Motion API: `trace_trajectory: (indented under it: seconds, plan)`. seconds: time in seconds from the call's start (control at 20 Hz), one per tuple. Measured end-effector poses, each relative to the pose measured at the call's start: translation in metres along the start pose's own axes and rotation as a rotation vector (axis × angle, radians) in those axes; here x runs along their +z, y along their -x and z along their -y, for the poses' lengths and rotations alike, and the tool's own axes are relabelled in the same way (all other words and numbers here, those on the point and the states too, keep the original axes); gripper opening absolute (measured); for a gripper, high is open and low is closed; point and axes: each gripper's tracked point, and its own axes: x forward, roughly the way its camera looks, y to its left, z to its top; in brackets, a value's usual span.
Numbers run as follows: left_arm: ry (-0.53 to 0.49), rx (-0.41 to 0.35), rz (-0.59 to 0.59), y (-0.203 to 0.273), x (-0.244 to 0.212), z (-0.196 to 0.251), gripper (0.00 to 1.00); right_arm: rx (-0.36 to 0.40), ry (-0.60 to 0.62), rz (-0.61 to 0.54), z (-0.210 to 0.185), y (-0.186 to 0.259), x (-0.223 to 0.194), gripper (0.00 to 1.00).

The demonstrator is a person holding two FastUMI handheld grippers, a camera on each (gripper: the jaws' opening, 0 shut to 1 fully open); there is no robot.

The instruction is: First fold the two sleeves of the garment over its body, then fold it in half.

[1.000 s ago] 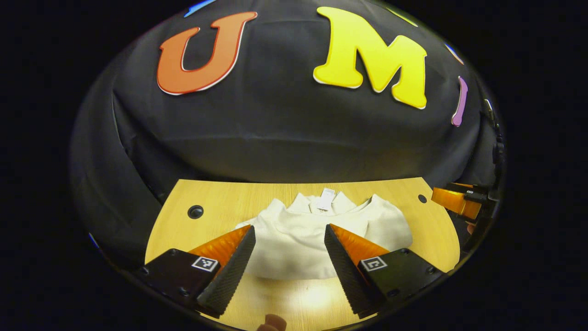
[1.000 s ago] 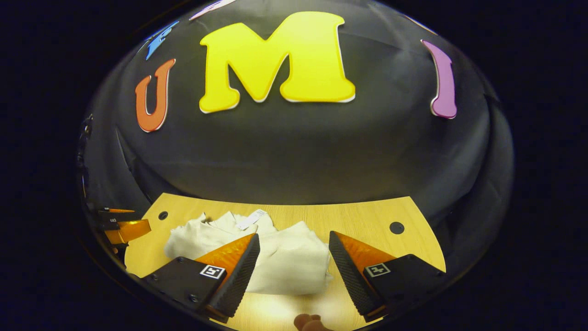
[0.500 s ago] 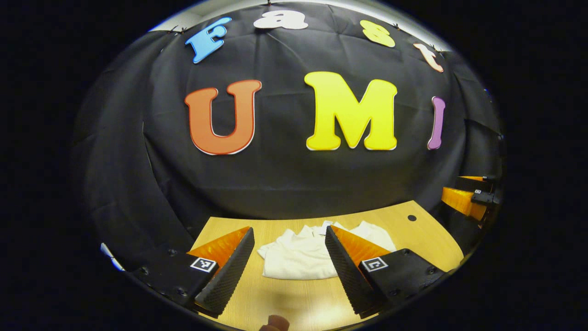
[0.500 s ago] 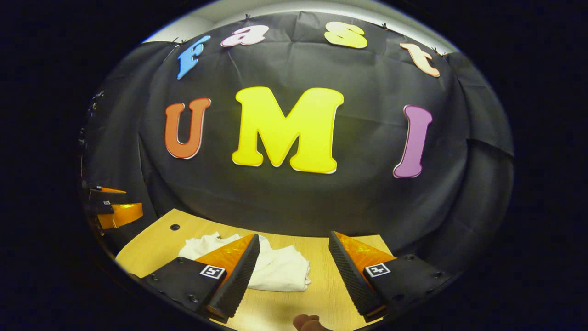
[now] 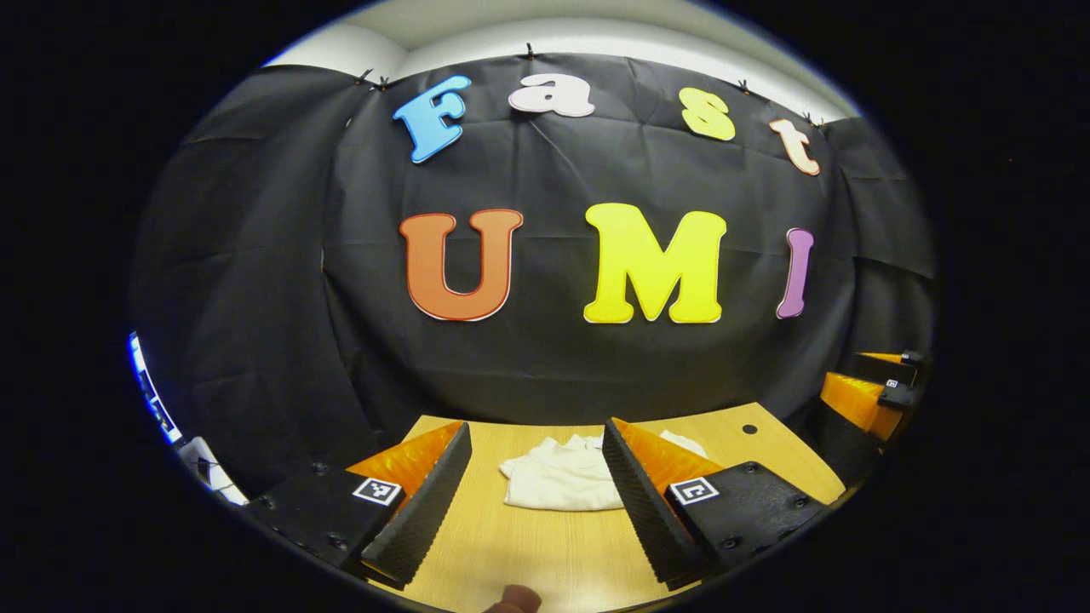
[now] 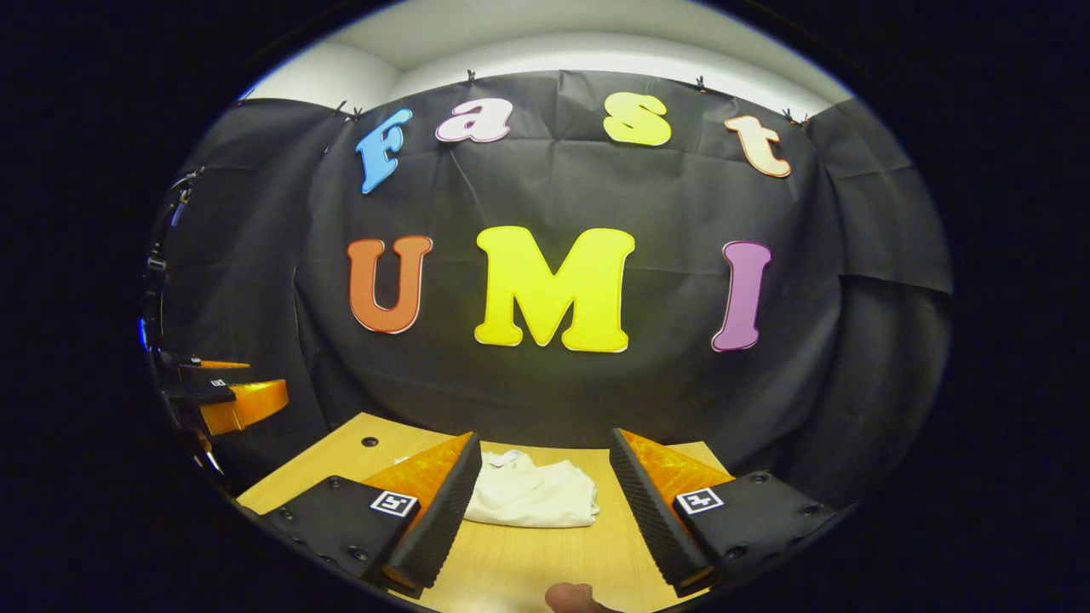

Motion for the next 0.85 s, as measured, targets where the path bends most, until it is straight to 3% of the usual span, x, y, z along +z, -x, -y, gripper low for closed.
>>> trace_trajectory:
  seconds: [0.2,0.3,0.85]
  plan:
    - [0.072,-0.002,0.026,0.019,-0.007,-0.005,0.98,0.025,-0.008,0.044,-0.028,0.017,-0.006,0.92]
    - [0.054,0.019,0.035,0.015,-0.008,-0.011,0.98,0.03,0.011,0.044,-0.035,0.016,-0.009,0.92]
    - [0.003,-0.04,0.072,-0.001,0.001,0.012,0.98,0.052,0.032,0.011,-0.053,0.003,-0.018,0.92]
